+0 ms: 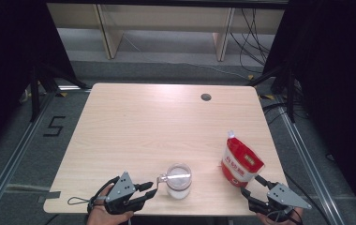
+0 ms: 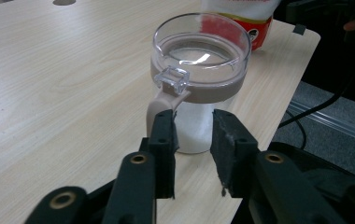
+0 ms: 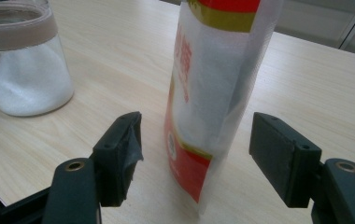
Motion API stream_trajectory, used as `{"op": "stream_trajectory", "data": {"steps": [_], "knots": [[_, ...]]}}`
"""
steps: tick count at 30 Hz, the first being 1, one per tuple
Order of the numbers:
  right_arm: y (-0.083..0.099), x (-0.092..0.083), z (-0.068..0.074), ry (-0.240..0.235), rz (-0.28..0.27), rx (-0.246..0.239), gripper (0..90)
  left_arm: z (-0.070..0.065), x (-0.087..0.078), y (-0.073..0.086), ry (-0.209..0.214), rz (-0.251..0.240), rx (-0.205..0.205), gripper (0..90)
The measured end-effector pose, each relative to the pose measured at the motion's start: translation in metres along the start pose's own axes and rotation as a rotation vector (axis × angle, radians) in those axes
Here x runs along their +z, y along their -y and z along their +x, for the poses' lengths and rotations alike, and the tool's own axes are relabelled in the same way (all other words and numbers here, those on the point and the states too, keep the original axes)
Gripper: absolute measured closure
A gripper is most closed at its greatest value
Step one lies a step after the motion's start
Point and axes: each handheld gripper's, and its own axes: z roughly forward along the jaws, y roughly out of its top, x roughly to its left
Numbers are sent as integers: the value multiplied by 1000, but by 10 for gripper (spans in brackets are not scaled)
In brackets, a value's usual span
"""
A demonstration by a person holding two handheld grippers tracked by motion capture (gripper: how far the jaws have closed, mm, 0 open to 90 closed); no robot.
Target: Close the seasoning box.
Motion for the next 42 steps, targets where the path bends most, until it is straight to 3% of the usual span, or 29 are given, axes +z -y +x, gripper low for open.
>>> {"op": "stream_trajectory", "data": {"steps": [2,4,6,7,11,13,15,16,20,21,22,25,29,34,35,38,42], "knots": [[0,0,1,2,-4,10,350,1,-3,2,0,2,-26,667],[0,1,1,2,-5,10,350,2,-5,3,-1,-4,-23,639],[0,1,0,11,-15,-8,350,3,-8,5,-11,8,-45,582],[0,1,2,2,1,25,349,4,-8,7,-10,-2,-58,545],[0,1,2,5,4,17,350,5,-11,12,-28,12,-71,446],[0,1,2,2,7,23,349,5,-12,13,-47,12,-77,408],[0,1,2,2,5,18,350,8,-13,13,-51,17,-49,392],[0,1,2,2,5,19,349,6,-13,14,-55,17,-85,383],[0,1,2,2,6,21,345,9,-15,16,-55,28,-49,346],[0,1,3,0,5,29,343,6,-14,18,-65,29,-80,335],[0,1,2,-2,4,25,343,7,-14,19,-59,47,-55,320],[1,2,0,8,-10,-2,340,5,-12,21,-53,65,-61,289],[2,-2,5,5,20,54,333,3,-9,24,-57,76,-54,250],[3,-2,1,1,9,11,325,2,-7,26,-56,68,-62,219],[3,-2,1,-6,8,22,323,3,-9,25,-57,90,-43,219],[4,-3,2,-8,19,21,320,2,-8,27,-57,94,-53,215],[5,-3,3,-12,38,27,317,4,-9,28,-61,105,-25,211]]}}
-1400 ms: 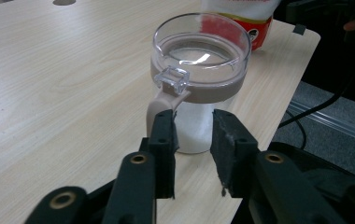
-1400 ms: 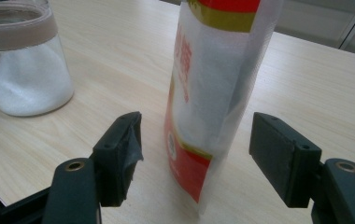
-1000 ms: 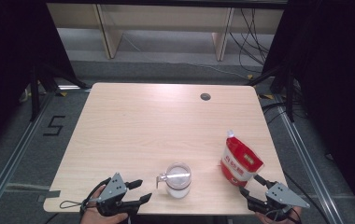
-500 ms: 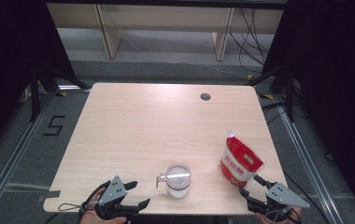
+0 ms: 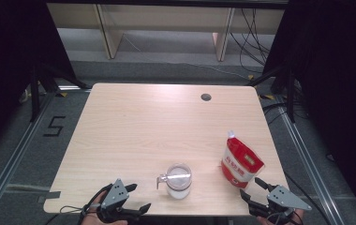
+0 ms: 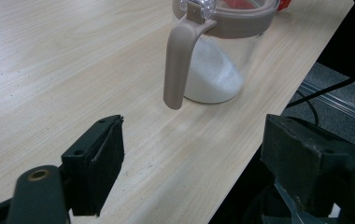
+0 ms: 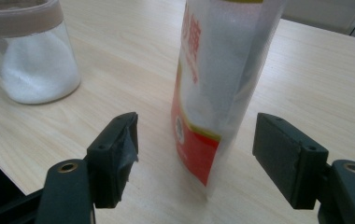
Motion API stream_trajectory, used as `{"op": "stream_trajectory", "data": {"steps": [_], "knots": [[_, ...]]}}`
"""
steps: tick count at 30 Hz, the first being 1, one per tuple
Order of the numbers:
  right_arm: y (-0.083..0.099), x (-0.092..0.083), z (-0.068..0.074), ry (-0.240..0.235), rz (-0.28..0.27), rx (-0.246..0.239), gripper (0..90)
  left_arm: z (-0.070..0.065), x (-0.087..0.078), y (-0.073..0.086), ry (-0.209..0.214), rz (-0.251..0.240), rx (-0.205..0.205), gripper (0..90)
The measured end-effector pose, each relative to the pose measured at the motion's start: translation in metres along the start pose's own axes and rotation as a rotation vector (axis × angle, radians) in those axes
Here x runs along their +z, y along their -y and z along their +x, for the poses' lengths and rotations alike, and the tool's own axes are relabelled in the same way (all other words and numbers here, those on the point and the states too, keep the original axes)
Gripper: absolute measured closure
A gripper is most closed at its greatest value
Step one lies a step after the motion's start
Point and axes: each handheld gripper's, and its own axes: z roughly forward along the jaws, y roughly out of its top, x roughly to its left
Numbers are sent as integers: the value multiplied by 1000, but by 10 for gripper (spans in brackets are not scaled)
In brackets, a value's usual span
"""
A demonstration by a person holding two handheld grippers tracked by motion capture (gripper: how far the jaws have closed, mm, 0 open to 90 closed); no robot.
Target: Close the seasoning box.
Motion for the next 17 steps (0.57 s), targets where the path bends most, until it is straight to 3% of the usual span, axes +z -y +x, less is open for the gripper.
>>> {"op": "stream_trajectory", "data": {"steps": [3,4,6,7,12,17], "knots": [[1,1,0,0,-3,-8,313,0,1,1,2,-6,-3,209],[1,1,0,-5,1,-1,310,-1,1,2,4,-11,-36,208],[1,2,-1,-3,-8,-31,310,-1,2,2,4,-14,-37,207],[1,2,-1,-8,-3,-19,309,-1,1,2,4,-16,-38,206],[1,2,1,-26,15,3,306,0,1,2,-2,-15,-30,205],[1,2,0,-12,13,-9,303,2,0,2,-13,10,-9,204]]}}
